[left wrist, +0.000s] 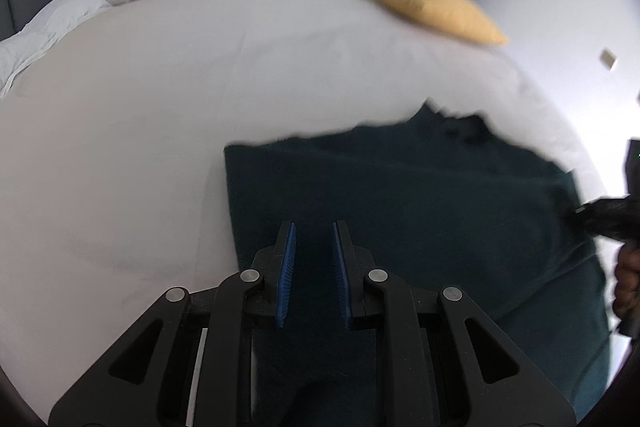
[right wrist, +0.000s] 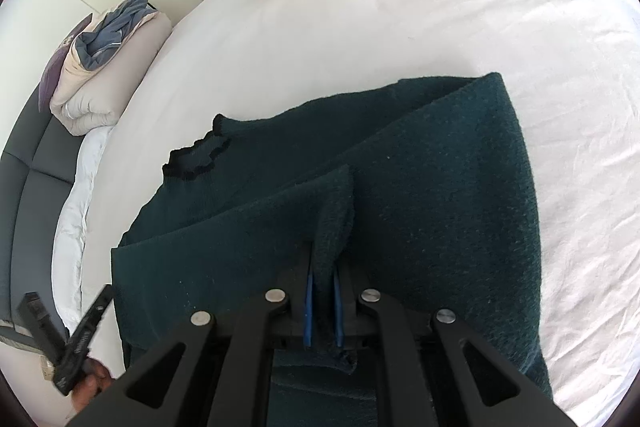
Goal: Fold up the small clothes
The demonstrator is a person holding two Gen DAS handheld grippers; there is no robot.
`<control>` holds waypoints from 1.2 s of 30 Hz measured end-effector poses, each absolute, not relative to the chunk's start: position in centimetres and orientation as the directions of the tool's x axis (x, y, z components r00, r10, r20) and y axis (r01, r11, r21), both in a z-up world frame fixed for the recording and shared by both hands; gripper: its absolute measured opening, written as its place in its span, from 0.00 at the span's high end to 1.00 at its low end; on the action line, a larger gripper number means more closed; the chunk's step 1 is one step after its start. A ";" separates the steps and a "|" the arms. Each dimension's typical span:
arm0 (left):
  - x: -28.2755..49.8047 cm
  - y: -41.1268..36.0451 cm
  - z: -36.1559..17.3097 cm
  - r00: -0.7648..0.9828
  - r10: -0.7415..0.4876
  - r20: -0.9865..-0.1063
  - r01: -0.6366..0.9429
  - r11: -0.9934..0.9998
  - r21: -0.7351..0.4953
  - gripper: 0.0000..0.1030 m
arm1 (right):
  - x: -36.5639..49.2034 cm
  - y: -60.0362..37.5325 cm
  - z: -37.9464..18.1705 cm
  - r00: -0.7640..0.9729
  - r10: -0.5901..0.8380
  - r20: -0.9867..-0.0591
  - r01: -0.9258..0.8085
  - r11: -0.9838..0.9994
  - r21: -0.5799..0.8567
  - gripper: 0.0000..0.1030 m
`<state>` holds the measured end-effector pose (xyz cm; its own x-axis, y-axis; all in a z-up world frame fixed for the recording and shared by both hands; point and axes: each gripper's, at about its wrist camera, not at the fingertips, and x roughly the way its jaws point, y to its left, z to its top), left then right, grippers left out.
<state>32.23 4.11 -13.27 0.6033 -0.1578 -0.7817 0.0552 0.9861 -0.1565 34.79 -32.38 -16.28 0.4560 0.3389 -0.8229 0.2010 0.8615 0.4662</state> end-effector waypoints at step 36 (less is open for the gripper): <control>20.3 6.9 -12.7 0.620 -0.108 -0.777 0.071 0.994 -0.082 0.79 | 22.2 -33.4 -11.9 0.643 0.300 -0.704 0.125 0.867 0.483 0.39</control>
